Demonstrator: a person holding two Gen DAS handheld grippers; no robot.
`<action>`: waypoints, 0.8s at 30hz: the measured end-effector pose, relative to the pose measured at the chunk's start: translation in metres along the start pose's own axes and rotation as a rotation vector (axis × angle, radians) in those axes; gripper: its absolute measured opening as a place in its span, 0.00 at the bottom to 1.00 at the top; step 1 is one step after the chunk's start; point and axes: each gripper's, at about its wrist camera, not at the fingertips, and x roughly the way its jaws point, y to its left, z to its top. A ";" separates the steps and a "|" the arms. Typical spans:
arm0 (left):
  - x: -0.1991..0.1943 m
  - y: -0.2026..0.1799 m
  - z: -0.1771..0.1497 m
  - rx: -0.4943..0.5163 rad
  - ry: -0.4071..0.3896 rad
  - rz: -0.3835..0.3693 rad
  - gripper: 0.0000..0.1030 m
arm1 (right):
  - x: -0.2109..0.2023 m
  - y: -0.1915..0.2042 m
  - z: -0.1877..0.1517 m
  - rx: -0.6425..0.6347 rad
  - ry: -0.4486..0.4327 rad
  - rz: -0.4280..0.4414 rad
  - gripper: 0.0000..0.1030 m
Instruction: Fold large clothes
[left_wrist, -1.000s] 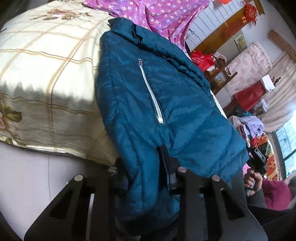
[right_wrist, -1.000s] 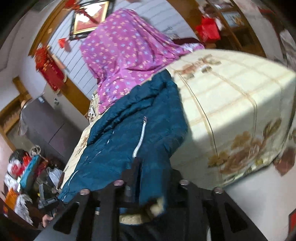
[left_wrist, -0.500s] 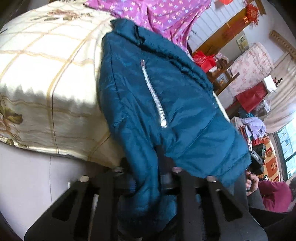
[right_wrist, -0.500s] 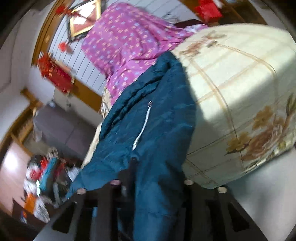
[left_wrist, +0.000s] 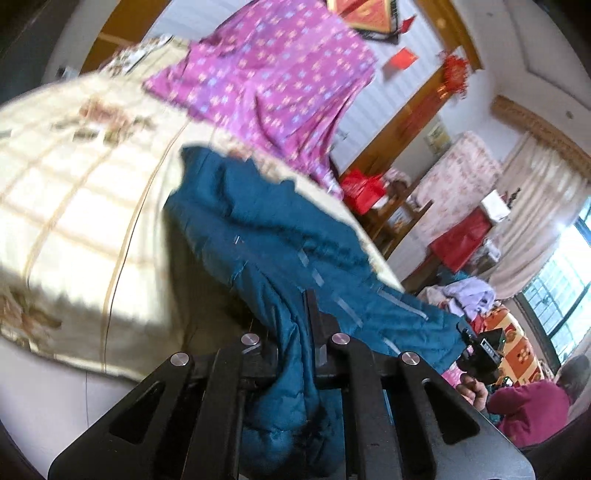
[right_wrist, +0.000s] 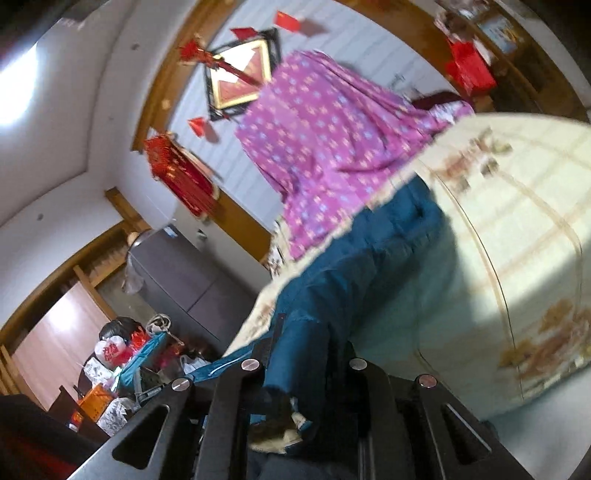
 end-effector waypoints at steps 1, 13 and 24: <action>-0.005 -0.002 0.007 0.008 -0.015 -0.002 0.07 | -0.001 0.006 0.004 -0.013 -0.011 0.005 0.14; 0.036 -0.010 0.083 0.081 -0.160 0.160 0.07 | 0.042 0.030 0.070 -0.091 -0.172 -0.145 0.14; 0.148 -0.003 0.210 0.163 -0.193 0.279 0.07 | 0.160 0.010 0.187 -0.098 -0.188 -0.252 0.14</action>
